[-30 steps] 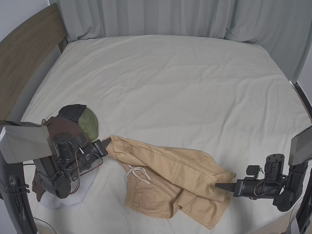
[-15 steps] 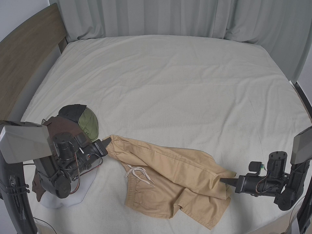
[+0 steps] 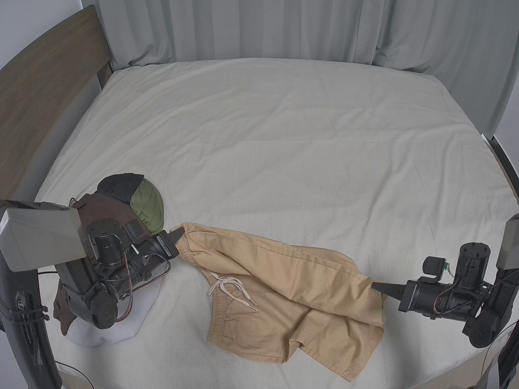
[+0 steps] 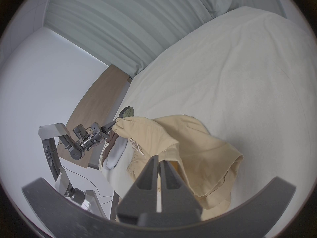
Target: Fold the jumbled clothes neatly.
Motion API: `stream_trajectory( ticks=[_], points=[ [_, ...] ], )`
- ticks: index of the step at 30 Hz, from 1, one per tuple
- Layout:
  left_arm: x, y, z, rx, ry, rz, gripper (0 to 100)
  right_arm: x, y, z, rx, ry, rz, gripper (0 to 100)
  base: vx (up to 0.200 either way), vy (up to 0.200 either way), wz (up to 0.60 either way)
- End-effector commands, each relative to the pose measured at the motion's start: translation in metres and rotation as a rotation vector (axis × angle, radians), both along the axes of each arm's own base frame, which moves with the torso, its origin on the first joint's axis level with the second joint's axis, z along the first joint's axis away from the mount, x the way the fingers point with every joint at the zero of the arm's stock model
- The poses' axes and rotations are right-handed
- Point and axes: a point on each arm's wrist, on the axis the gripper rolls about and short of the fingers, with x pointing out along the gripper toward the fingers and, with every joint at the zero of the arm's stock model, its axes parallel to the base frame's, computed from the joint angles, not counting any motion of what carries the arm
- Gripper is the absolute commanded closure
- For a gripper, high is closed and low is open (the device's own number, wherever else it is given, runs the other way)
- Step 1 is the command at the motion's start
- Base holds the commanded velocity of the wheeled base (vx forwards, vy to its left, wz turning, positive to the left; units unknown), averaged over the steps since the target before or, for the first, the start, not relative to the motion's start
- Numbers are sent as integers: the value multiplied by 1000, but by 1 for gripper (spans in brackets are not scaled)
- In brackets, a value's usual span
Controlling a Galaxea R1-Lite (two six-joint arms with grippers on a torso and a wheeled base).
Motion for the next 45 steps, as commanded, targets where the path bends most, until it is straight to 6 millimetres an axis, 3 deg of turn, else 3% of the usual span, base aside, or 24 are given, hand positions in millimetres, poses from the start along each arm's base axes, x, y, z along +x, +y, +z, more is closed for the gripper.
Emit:
stream_trajectory(
  ticks=[1,21,36,45],
  points=[
    [0,0,0,-1,-1,1,100,1,1,-8,-9,33,4,0,0,0,0],
    [0,0,1,-1,-3,-1,100,26,29,-22,70,105,-48,0,0,0,0],
    [0,0,1,-1,-3,1,100,20,22,-40,46,211,-105,0,0,0,0],
    [0,0,1,-2,-4,-1,100,35,21,-40,81,190,-135,0,0,0,0]
  ],
)
